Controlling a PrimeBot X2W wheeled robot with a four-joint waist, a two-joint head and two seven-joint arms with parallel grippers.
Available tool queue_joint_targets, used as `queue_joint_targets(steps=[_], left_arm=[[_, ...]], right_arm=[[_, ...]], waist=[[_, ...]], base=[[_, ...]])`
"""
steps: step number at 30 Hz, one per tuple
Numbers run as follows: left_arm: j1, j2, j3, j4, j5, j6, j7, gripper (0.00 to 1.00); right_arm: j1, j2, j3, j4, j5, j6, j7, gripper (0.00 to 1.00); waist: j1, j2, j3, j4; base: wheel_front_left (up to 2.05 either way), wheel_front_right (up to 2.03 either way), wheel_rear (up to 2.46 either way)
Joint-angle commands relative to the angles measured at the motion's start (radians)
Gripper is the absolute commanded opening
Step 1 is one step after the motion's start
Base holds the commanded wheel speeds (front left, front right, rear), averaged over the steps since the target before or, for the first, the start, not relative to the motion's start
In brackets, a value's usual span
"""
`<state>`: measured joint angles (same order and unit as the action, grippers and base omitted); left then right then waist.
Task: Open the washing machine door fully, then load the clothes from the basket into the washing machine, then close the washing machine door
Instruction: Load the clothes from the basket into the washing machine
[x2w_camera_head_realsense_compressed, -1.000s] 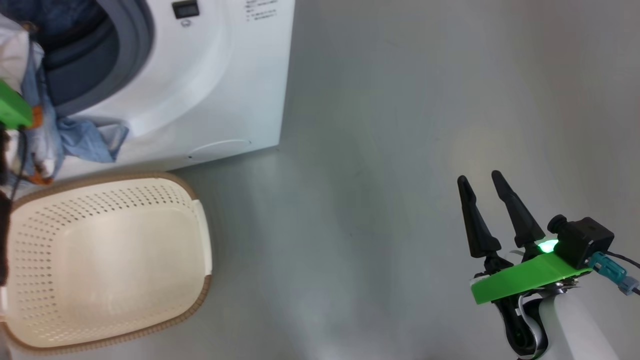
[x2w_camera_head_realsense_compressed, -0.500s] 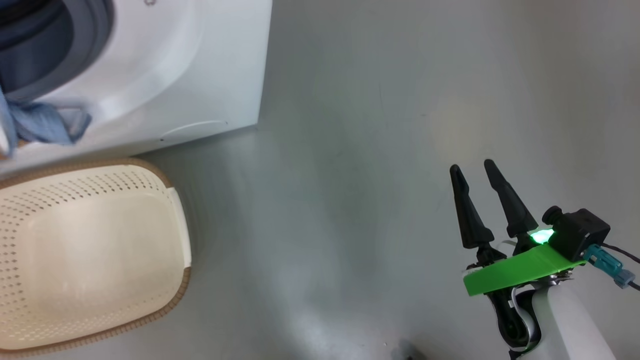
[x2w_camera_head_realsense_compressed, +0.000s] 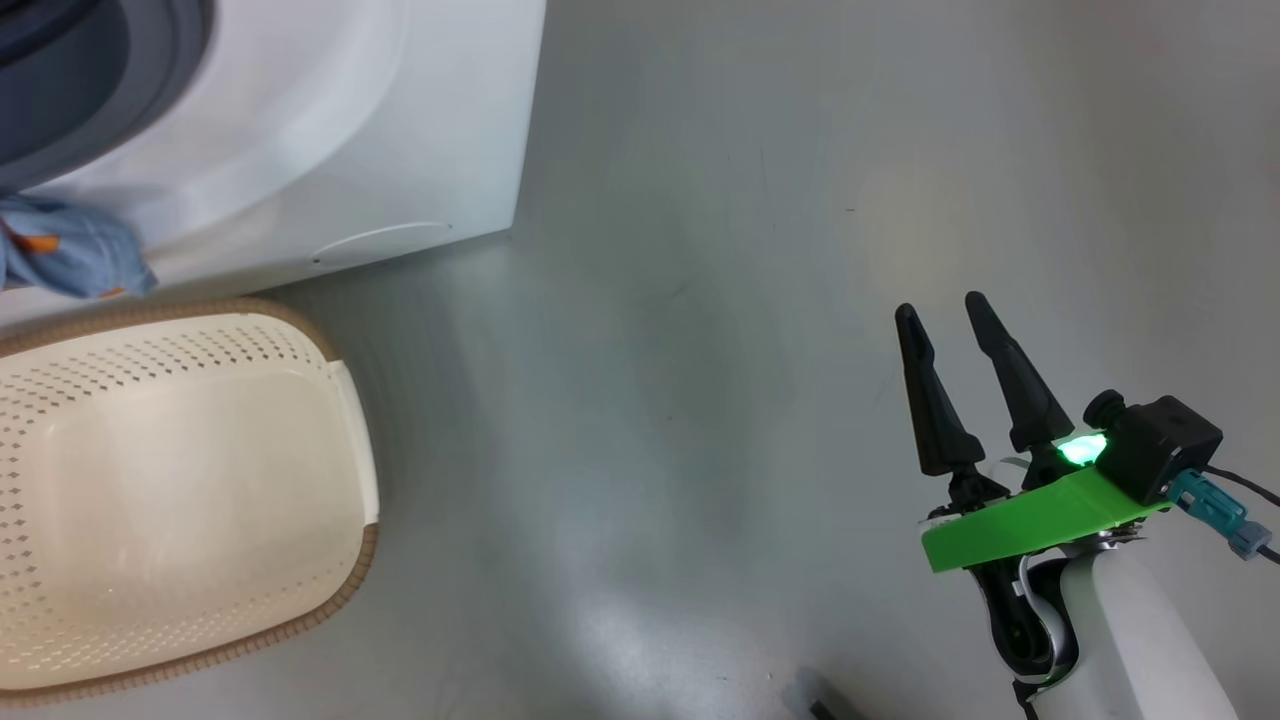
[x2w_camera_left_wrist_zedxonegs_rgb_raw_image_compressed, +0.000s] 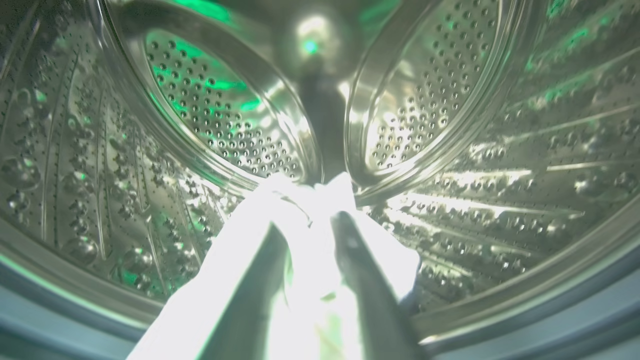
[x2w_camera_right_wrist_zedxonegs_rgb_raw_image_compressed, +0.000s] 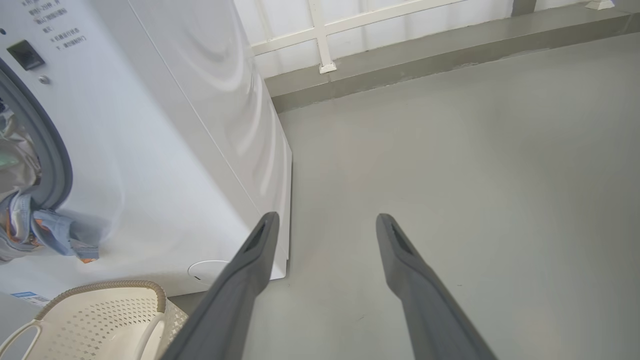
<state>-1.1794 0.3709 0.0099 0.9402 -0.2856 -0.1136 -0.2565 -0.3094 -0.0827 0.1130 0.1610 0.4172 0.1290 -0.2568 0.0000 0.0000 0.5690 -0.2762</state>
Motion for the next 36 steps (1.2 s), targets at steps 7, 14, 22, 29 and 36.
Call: queue_joint_targets(steps=[7,14,22,29,36], left_arm=[[-0.053,0.043,0.001,0.063,0.006,-0.012,-0.005,1.0],[-0.042,0.032,0.005,0.065,-0.001,-0.015,-0.005,1.0],[0.036,-0.009,0.023,-0.002,-0.027,-0.017,-0.005,1.0],[0.147,-0.044,0.027,-0.11,-0.051,-0.017,-0.005,1.0],[0.304,-0.096,0.066,-0.237,-0.059,-0.017,-0.005,1.0]], right_arm=[[0.004,-0.002,0.021,-0.017,-0.004,0.002,-0.005,1.0],[0.0,-0.006,0.023,-0.017,-0.004,0.002,-0.005,1.0],[-0.004,-0.015,0.022,-0.018,-0.009,0.002,-0.005,1.0],[-0.005,-0.03,0.016,-0.018,-0.011,0.002,-0.005,1.0],[0.005,-0.052,0.0,-0.016,-0.014,0.002,-0.005,1.0]], waist=[[0.0,0.0,-0.006,0.009],[0.0,0.0,-0.012,0.015],[0.0,0.0,-0.025,0.036],[0.0,0.0,-0.044,0.065],[0.0,0.0,-0.076,0.11]], base=[[0.0,0.0,0.0],[0.0,0.0,0.0],[0.0,0.0,0.0],[0.0,0.0,0.0],[0.0,0.0,0.0]])
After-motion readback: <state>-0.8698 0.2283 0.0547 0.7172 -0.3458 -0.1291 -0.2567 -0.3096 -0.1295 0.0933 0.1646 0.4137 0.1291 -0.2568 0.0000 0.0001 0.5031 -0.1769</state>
